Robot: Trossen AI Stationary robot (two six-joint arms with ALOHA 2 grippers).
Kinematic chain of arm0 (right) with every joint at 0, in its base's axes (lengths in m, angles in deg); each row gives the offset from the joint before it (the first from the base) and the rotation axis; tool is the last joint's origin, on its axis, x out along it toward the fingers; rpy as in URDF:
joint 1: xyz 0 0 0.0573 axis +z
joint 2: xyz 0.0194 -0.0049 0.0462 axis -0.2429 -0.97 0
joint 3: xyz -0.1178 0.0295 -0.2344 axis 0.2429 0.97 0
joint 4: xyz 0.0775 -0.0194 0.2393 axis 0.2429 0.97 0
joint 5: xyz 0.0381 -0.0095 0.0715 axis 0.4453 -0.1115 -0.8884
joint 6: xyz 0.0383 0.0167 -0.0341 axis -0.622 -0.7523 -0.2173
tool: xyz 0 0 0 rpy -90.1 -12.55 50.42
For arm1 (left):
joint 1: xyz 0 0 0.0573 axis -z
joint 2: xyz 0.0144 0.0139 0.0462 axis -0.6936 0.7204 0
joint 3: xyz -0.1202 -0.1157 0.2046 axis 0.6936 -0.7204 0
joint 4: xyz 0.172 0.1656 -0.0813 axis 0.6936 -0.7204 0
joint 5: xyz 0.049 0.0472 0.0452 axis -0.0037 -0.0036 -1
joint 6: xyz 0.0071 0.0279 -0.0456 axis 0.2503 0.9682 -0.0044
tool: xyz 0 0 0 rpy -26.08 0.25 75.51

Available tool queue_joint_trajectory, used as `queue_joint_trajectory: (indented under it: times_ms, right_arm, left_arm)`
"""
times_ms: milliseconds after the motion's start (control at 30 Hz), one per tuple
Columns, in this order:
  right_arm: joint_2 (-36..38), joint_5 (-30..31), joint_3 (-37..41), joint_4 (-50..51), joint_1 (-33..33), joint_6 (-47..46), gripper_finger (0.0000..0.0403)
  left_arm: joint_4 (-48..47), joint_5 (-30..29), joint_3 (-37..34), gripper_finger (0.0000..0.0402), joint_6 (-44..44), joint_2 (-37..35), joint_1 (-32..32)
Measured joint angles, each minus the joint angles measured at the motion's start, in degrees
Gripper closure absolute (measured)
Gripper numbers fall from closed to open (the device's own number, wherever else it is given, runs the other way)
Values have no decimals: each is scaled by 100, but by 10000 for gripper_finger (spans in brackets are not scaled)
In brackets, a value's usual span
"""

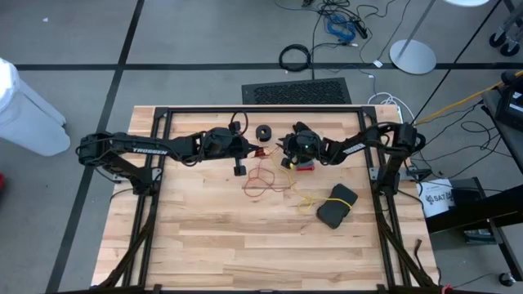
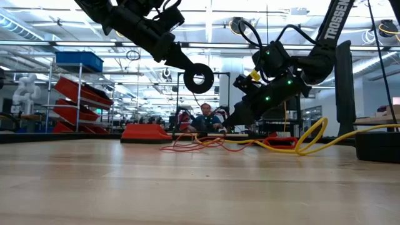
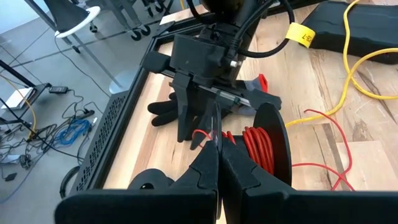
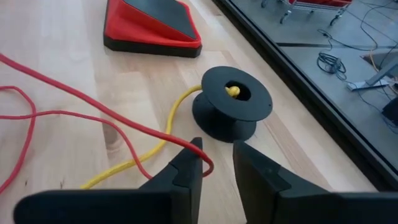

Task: Coil cords
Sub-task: Coil the red wire onto spool

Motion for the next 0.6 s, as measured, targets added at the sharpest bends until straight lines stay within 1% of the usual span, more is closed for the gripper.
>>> queue_joint_trajectory:
  times_ms: [267, 367, 467, 600]
  right_arm:
    - [0, -60, 0, 43, 5, 80, 347]
    - [0, -320, 0, 85, 8, 185, 348]
    - [0, -458, 0, 156, 10, 232, 345]
    - [0, -470, 0, 272, 10, 297, 342]
  left_arm:
    - [0, 0, 0, 401, -2, 0, 0]
    - [-6, 0, 0, 401, 0, 2, 0]
    - [-30, 0, 0, 401, -2, 1, 0]
    - [-74, 0, 0, 401, -2, 1, 0]
